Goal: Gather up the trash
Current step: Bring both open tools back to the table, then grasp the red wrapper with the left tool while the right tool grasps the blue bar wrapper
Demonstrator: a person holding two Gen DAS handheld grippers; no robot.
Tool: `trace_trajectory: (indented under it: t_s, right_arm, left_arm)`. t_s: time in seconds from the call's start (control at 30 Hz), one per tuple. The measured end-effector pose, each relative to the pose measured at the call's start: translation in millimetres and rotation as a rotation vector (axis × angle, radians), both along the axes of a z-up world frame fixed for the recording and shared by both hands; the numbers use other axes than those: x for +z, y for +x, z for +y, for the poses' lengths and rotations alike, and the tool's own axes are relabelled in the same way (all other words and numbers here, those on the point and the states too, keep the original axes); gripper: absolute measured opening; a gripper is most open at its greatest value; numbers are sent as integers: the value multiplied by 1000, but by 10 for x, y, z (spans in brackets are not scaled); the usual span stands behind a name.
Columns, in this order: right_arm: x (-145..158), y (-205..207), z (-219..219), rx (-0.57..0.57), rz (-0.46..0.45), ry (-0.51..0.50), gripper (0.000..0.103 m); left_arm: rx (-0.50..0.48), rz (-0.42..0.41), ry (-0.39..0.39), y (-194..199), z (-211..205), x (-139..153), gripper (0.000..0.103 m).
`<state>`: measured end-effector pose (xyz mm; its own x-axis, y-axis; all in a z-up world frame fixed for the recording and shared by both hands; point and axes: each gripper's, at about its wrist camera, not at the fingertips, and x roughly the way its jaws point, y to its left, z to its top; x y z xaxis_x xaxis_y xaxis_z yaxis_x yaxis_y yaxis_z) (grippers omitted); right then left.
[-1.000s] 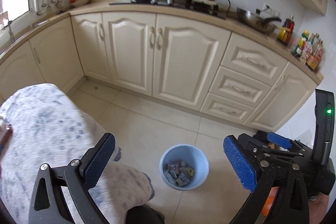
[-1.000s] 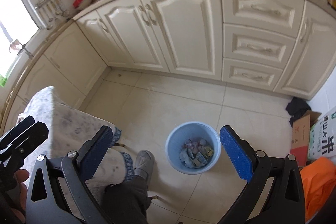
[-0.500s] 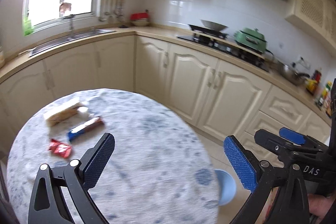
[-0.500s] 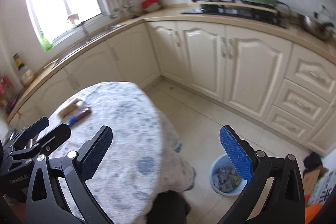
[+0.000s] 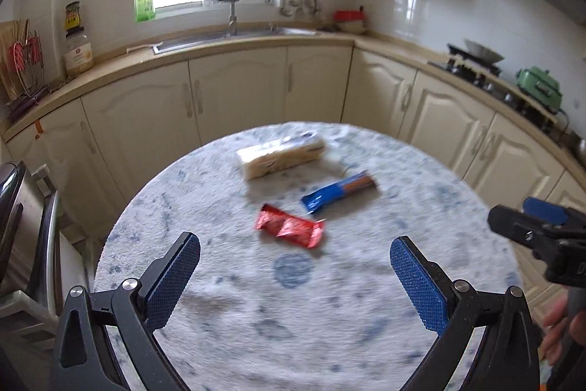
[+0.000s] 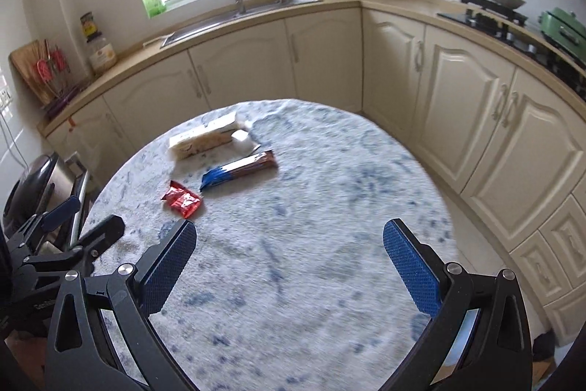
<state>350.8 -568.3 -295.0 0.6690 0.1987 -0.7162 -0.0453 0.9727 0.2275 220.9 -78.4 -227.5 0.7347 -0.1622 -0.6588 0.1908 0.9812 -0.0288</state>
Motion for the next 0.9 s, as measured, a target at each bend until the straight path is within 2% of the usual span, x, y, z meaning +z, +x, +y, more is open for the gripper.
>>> trace_trajectory:
  t_s: [0.13, 0.4, 0.43, 0.47, 0.5, 0.6, 0.73, 0.9]
  right_arm:
    - [-155, 241, 151, 27, 34, -13, 103]
    - [-413, 676, 254, 42, 88, -3, 103]
    - [-438, 720, 258, 41, 91, 0, 103]
    - [-463, 760, 261, 41, 95, 2, 103]
    - [-487, 799, 263, 42, 99, 2, 103]
    - [-542, 880, 267, 40, 107, 5, 103]
    - [-625, 990, 306, 44, 122, 9, 103]
    - [-679, 1113, 444, 75, 130, 6, 103]
  left_arm:
    - [-5, 60, 44, 186, -26, -218, 102]
    - [-75, 159, 137, 460, -164, -647, 102]
    - [-86, 169, 141, 472, -170, -677, 99]
    - [-102, 186, 133, 522, -165, -690, 92]
    - [-134, 197, 101, 485, -156, -691, 87]
    - [-179, 177, 100, 488, -165, -666, 70]
    - [-191, 174, 77, 532, -152, -608, 47]
    - [-189, 194, 2, 552, 36, -561, 40]
